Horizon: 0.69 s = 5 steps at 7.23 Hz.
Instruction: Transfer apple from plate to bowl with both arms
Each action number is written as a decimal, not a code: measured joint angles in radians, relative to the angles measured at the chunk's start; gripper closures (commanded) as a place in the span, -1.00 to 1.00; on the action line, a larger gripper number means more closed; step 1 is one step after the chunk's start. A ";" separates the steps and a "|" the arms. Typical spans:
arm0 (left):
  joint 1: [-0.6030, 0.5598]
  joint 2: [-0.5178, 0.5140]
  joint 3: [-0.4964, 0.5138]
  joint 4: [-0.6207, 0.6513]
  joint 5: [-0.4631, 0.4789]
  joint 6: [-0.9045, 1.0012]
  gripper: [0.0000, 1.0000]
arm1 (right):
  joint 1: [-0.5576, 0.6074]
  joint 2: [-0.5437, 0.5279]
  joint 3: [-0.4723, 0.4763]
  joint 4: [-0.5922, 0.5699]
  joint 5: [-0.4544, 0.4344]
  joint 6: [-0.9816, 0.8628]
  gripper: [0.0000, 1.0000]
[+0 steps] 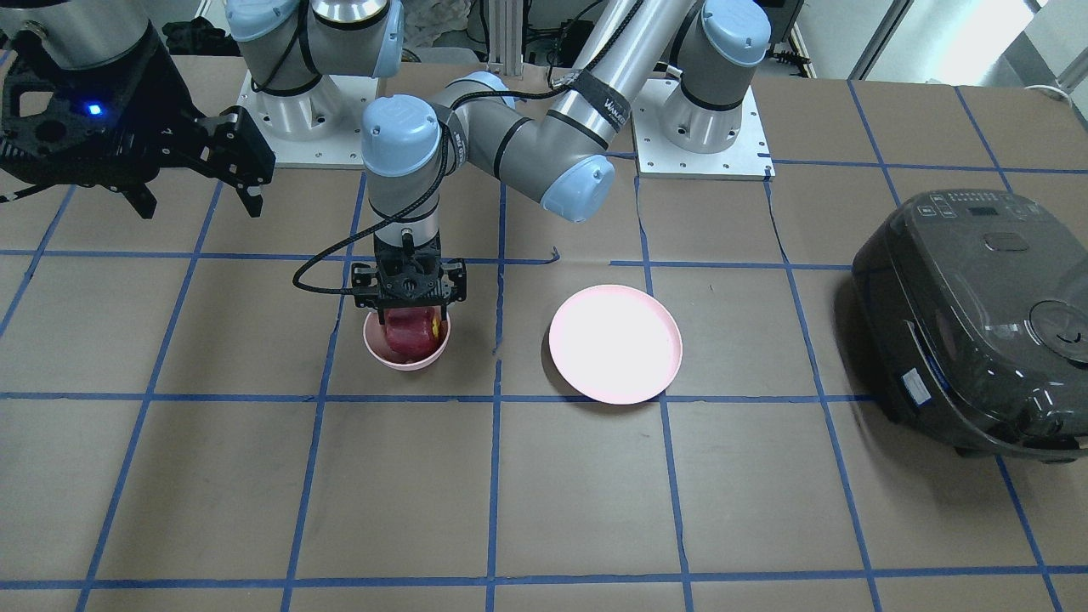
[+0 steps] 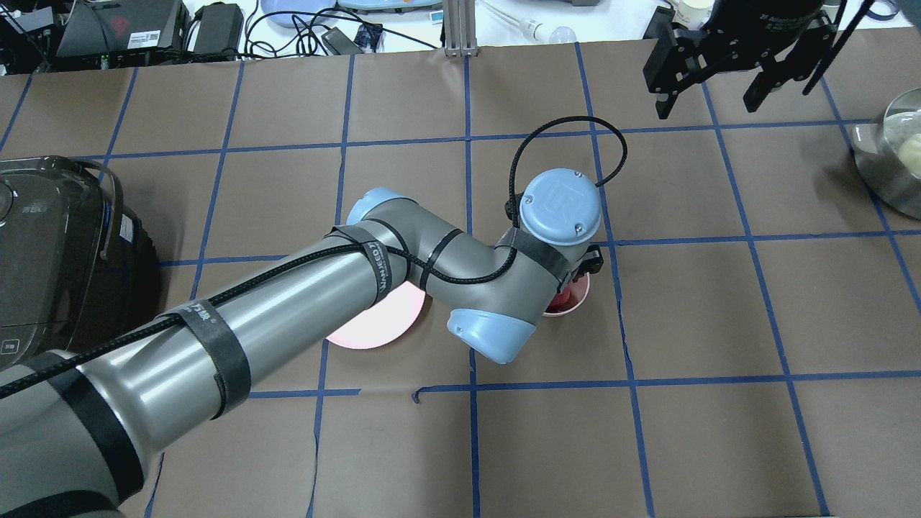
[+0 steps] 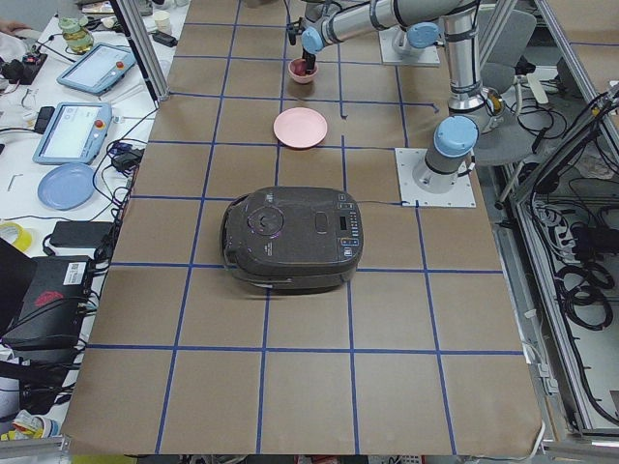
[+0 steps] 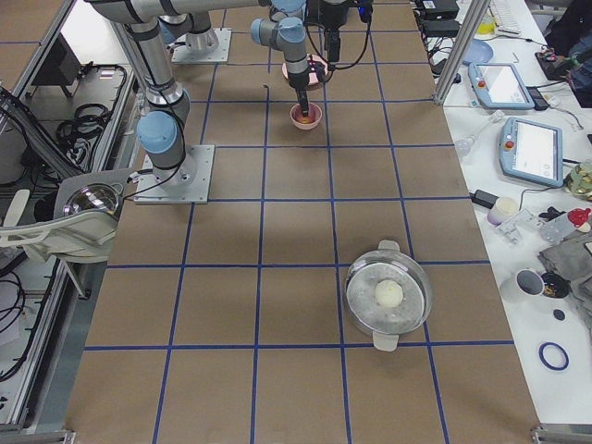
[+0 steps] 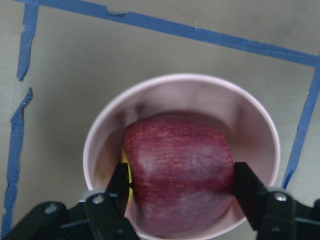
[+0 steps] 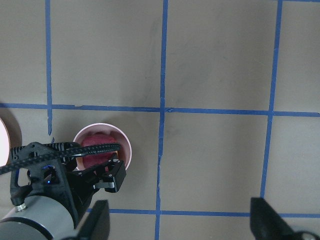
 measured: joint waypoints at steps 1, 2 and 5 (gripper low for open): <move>0.015 0.021 -0.001 -0.001 0.001 0.024 -1.00 | 0.000 0.000 0.000 0.000 0.000 0.000 -1.00; 0.053 0.046 -0.009 -0.008 0.002 0.072 -1.00 | 0.000 0.000 0.001 -0.001 -0.001 0.000 -1.00; 0.280 0.166 -0.060 -0.136 0.005 0.350 -1.00 | -0.001 0.001 0.001 -0.001 0.000 0.000 -1.00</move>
